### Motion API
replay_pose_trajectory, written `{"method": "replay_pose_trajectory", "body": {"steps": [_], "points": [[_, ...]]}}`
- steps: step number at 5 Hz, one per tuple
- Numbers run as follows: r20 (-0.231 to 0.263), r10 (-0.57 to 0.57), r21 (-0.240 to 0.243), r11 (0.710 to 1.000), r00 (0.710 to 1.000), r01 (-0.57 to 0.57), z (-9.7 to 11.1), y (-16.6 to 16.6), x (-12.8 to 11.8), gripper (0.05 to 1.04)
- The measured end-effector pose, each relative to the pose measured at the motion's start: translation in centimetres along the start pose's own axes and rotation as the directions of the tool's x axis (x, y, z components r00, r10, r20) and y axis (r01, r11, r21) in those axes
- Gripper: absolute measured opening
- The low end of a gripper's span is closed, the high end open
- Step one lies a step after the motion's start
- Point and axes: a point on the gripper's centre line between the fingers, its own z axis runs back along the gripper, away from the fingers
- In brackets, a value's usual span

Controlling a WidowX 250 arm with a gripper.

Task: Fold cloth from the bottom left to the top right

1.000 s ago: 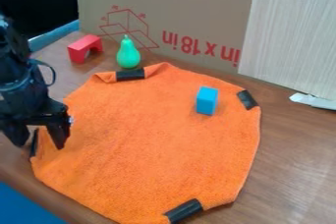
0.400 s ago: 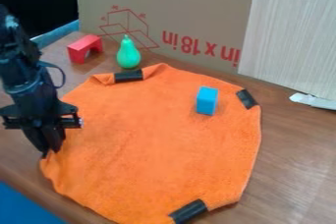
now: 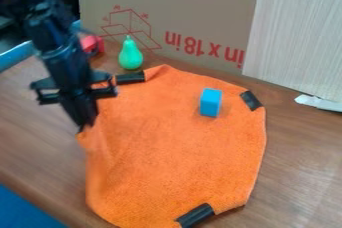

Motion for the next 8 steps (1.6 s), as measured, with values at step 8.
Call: {"method": "replay_pose_trajectory", "body": {"steps": [8], "points": [[-0.032,0.12,-0.079,0.989,0.992,-0.123,-3.0,-14.7,6.1,0.063]]}}
